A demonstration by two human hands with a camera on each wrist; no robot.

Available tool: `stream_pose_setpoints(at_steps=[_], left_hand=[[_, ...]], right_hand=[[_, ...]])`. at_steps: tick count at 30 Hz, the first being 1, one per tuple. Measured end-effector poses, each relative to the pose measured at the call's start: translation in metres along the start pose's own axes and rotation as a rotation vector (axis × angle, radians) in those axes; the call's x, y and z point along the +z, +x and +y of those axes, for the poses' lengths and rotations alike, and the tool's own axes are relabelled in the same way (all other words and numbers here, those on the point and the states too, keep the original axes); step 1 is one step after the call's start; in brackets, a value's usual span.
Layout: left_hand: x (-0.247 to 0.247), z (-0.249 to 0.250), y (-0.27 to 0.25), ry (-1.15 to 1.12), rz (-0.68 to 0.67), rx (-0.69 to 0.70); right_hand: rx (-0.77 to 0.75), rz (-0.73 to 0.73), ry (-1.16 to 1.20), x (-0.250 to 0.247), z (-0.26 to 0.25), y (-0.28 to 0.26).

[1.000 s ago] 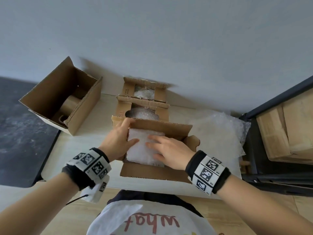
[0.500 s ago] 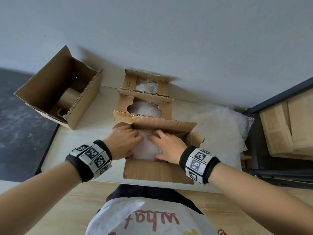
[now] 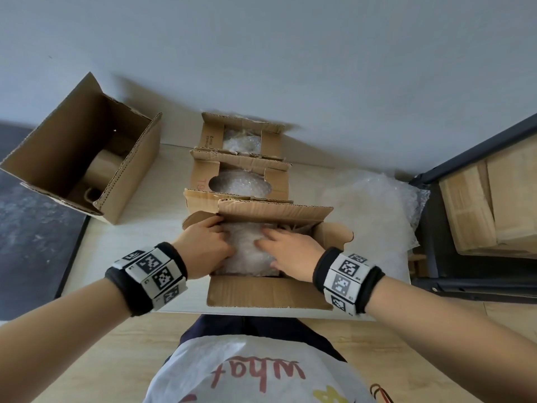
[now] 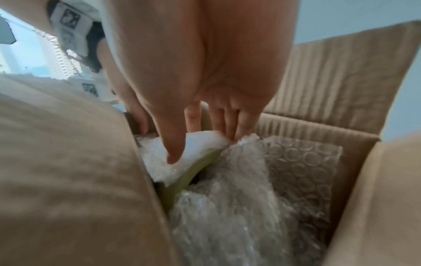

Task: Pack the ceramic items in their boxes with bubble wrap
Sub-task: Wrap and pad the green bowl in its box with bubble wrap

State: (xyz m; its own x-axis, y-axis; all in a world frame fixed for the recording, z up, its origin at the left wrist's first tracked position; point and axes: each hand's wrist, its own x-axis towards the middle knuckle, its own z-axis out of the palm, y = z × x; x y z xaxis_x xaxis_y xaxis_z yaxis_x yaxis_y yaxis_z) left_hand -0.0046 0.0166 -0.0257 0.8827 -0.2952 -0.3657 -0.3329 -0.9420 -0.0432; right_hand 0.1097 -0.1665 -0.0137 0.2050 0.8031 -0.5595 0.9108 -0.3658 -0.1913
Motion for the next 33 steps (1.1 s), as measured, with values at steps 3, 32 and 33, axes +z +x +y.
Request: stream_pose_setpoints(at_steps=[3, 32, 33], left_hand=[[0.002, -0.001, 0.005, 0.022, -0.114, 0.004], [-0.018, 0.044, 0.006, -0.461, -0.264, -0.08], [-0.018, 0.044, 0.007, -0.466, -0.274, -0.081]], right_hand=[[0.006, -0.027, -0.062, 0.0, -0.006, 0.006], [0.898, 0.32, 0.472, 0.118, 0.142, -0.047], [0.9, 0.334, 0.464, 0.12, 0.142, -0.046]])
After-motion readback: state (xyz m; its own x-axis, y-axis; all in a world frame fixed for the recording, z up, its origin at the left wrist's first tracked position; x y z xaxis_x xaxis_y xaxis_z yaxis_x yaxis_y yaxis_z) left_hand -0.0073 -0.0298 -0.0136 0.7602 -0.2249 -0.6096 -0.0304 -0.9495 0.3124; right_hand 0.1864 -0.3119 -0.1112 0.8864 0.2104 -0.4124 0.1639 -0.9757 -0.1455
